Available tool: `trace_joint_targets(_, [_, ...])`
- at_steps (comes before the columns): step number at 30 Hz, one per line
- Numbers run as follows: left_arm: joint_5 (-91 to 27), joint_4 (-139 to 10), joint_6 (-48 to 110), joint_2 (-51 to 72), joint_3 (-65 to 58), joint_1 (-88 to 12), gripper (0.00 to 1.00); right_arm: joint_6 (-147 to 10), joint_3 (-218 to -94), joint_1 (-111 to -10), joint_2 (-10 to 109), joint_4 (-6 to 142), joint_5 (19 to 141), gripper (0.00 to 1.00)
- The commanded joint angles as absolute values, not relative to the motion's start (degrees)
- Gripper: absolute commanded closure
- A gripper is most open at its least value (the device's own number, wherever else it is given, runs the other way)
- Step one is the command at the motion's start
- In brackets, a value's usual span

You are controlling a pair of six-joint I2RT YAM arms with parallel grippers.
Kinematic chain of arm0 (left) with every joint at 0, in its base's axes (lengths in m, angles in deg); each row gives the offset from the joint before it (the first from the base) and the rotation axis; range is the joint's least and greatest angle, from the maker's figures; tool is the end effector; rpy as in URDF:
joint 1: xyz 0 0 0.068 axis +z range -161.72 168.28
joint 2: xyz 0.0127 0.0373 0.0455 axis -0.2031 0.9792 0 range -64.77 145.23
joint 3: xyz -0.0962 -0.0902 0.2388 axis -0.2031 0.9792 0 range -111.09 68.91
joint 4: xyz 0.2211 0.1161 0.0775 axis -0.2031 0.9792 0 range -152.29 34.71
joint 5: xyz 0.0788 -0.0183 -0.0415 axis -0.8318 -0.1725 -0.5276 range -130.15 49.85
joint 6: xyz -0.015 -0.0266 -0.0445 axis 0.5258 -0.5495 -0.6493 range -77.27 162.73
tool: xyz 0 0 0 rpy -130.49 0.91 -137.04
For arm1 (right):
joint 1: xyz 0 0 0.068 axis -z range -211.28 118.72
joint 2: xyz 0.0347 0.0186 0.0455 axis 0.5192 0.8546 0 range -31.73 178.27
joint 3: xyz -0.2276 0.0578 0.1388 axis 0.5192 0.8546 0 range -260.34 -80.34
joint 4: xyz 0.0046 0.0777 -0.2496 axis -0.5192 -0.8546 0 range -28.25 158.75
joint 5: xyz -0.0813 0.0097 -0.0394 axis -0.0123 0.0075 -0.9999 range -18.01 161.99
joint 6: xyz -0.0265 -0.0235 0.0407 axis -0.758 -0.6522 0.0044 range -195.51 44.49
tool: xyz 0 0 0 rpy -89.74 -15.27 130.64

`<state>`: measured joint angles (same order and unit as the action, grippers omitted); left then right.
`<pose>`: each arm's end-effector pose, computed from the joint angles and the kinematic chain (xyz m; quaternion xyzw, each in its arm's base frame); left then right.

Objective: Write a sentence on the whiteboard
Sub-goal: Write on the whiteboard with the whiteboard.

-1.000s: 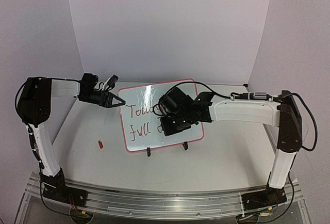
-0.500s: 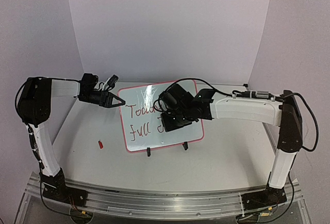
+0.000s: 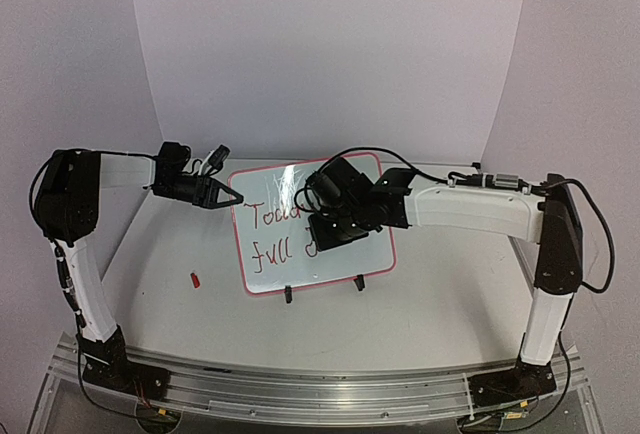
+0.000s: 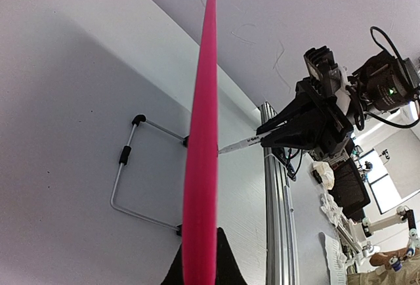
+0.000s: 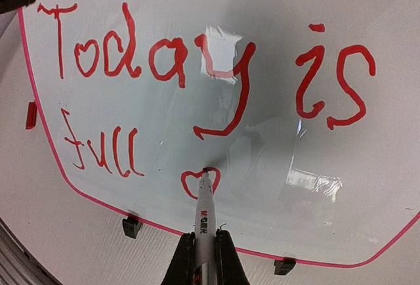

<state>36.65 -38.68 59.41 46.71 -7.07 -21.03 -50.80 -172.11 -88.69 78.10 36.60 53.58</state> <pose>0.3823 -0.0978 0.1952 0.3311 0.6988 -0.5841 0.2467 0.2410 0.3562 0.2601 -0.2091 0.9060 0.1072 0.3521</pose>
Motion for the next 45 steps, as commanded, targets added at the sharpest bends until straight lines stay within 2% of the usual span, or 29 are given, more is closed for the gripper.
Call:
trace_joint_targets(1, [31.05, -38.00, 64.44, 48.80, -7.44, -22.97, 1.00, -50.31, -173.06, -88.23, 80.07, 37.12, 54.37, 1.00])
trace_joint_targets(13, [30.95, -37.96, 64.35, 48.57, -7.38, -22.95, 1.00, -50.25, -173.19, -88.23, 79.50, 37.11, 55.65, 1.00])
trace_joint_targets(25, [31.00, -38.09, 64.26, 48.93, -7.46, -22.97, 1.00, -49.38, -167.60, -88.31, 68.12, 41.25, 60.91, 1.00])
trace_joint_targets(29, [30.99, -38.04, 64.26, 48.89, -7.47, -23.01, 1.00, -49.89, -165.45, -88.30, 66.55, 41.75, 57.85, 1.00])
trace_joint_targets(33, [30.95, -38.04, 64.22, 48.78, -7.47, -22.95, 1.00, -51.01, -164.79, -87.84, 67.01, 41.61, 53.28, 1.00])
trace_joint_targets(45, [31.09, -38.08, 64.26, 49.01, -7.55, -23.05, 1.00, -49.92, -166.35, -87.00, 71.38, 41.68, 52.50, 1.00])
